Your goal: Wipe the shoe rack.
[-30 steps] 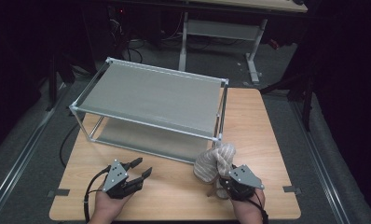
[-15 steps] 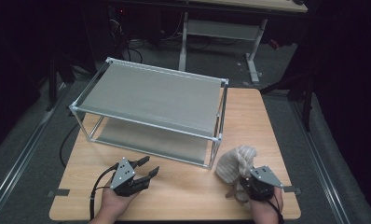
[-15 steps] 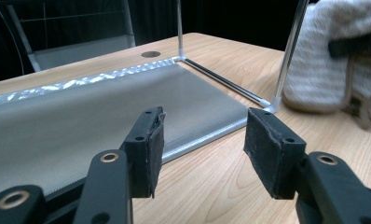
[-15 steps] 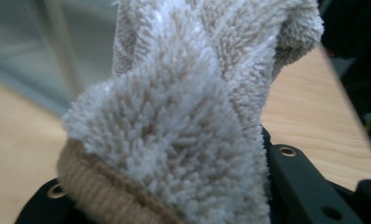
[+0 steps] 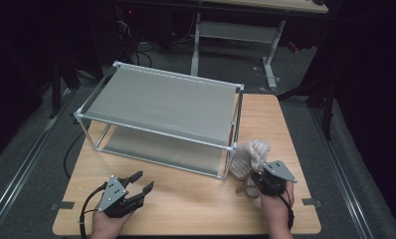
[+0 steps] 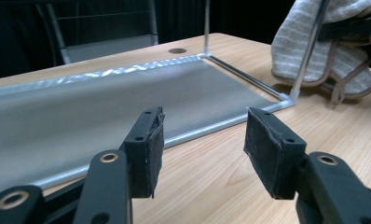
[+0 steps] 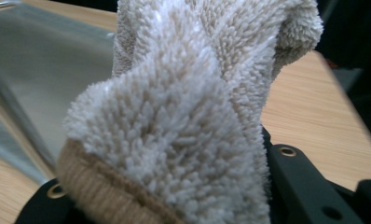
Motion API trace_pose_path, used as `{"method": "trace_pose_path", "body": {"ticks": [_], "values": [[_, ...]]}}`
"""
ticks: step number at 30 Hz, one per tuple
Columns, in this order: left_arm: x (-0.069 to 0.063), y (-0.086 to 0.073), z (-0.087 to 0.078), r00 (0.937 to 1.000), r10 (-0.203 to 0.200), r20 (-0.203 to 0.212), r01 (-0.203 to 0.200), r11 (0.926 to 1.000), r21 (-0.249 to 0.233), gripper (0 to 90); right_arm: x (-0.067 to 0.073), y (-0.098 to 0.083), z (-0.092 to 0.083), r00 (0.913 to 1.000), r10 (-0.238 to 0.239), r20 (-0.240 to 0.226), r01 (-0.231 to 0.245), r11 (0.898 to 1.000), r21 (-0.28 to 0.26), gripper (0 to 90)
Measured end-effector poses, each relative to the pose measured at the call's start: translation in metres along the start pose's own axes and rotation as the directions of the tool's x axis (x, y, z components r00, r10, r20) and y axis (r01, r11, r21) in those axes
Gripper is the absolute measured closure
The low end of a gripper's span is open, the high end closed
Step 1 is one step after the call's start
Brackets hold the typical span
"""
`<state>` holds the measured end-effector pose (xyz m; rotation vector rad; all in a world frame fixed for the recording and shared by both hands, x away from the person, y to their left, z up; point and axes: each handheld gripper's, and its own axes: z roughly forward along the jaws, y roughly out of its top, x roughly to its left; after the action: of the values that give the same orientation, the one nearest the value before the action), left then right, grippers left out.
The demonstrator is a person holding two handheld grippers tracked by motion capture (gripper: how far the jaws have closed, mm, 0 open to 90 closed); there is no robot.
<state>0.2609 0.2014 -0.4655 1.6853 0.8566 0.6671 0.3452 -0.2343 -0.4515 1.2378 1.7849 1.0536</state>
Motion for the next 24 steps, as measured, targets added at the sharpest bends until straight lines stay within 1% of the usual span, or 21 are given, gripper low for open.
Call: {"method": "trace_pose_path", "body": {"ticks": [1,2,3,4,6,7,8,9,10,11,12,15,16,17,18,19,20,22,24], "values": [[0.001,-0.001,-0.003,1.0000,-0.002,-0.009,0.002,1.0000,0.002,47.1,0.003,0.001,0.005,0.9998,-0.002,-0.022,0.002,1.000,-0.001,66.0],[0.003,-0.002,-0.007,0.9997,-0.010,-0.021,0.010,0.9999,-0.001,47.2,0.010,0.002,0.014,0.9983,-0.013,-0.057,0.014,1.000,0.015,66.1],[0.003,-0.002,-0.007,0.9997,-0.010,-0.021,0.010,0.9999,-0.001,47.1,0.010,0.002,0.014,0.9983,-0.013,-0.057,0.014,1.000,0.015,66.1],[0.005,-0.003,-0.010,0.9995,-0.015,-0.029,0.015,0.9999,-0.002,47.1,0.012,0.002,0.016,0.9974,-0.014,-0.071,0.015,1.000,0.018,66.1],[0.007,-0.003,-0.013,0.9990,-0.026,-0.035,0.026,0.9997,-0.007,47.1,0.019,0.000,0.022,0.9901,-0.015,-0.140,0.019,0.999,0.029,66.5],[0.007,-0.003,-0.013,0.9990,-0.026,-0.035,0.026,0.9997,-0.007,47.2,0.019,0.000,0.022,0.9901,-0.015,-0.140,0.019,0.999,0.029,66.5],[0.007,-0.002,-0.012,0.9991,-0.023,-0.034,0.023,0.9997,-0.007,47.2,0.023,-0.002,0.020,0.9863,-0.022,-0.164,0.028,0.999,0.038,66.7],[0.007,-0.002,-0.012,0.9991,-0.023,-0.034,0.023,0.9997,-0.007,47.2,0.023,-0.002,0.020,0.9863,-0.022,-0.164,0.028,0.999,0.038,66.7],[0.006,-0.002,-0.009,0.9993,-0.023,-0.029,0.022,0.9997,-0.007,47.2,0.023,-0.002,0.019,0.9840,-0.020,-0.177,0.027,0.999,0.040,66.8],[0.005,-0.002,-0.008,0.9994,-0.023,-0.024,0.023,0.9997,-0.006,47.1,0.025,-0.006,0.015,0.9752,0.001,-0.221,0.009,0.999,0.043,67.0],[0.003,0.000,-0.004,0.9999,-0.011,-0.013,0.011,0.9999,-0.002,47.2,0.025,-0.007,0.012,0.9711,0.006,-0.239,0.004,0.999,0.042,67.1],[-0.002,0.003,0.003,0.9999,0.012,0.009,-0.012,0.9999,-0.002,47.1,0.028,-0.010,0.003,0.9643,-0.003,-0.265,0.010,1.000,0.023,67.2],[-0.002,0.003,0.005,0.9998,0.014,0.015,-0.014,0.9999,-0.002,47.1,0.029,-0.010,-0.001,0.9609,0.000,-0.277,0.005,1.000,0.018,67.3],[-0.002,0.003,0.005,0.9998,0.014,0.015,-0.014,0.9999,-0.002,47.1,0.029,-0.010,-0.001,0.9609,0.000,-0.277,0.005,1.000,0.018,67.3],[-0.003,0.004,0.009,0.9995,0.014,0.028,-0.015,0.9999,0.002,47.1,0.030,-0.011,-0.007,0.9556,0.000,-0.295,0.002,1.000,0.007,67.3],[-0.003,0.004,0.009,0.9995,0.014,0.028,-0.015,0.9999,0.002,47.1,0.030,-0.011,-0.007,0.9556,0.000,-0.295,0.002,1.000,0.007,67.3],[-0.004,0.004,0.013,0.9992,0.015,0.037,-0.015,0.9999,0.003,47.1,0.031,-0.011,-0.010,0.9537,-0.003,-0.301,0.003,1.000,0.001,67.3],[-0.006,0.005,0.017,0.9986,0.017,0.050,-0.017,0.9998,0.003,47.1,0.033,-0.009,-0.020,0.9486,-0.015,-0.316,0.004,0.999,-0.035,67.2],[-0.006,0.006,0.018,0.9983,0.019,0.055,-0.019,0.9998,0.005,47.1,0.035,-0.006,-0.026,0.9469,-0.014,-0.321,-0.005,0.998,-0.059,67.1]]}}
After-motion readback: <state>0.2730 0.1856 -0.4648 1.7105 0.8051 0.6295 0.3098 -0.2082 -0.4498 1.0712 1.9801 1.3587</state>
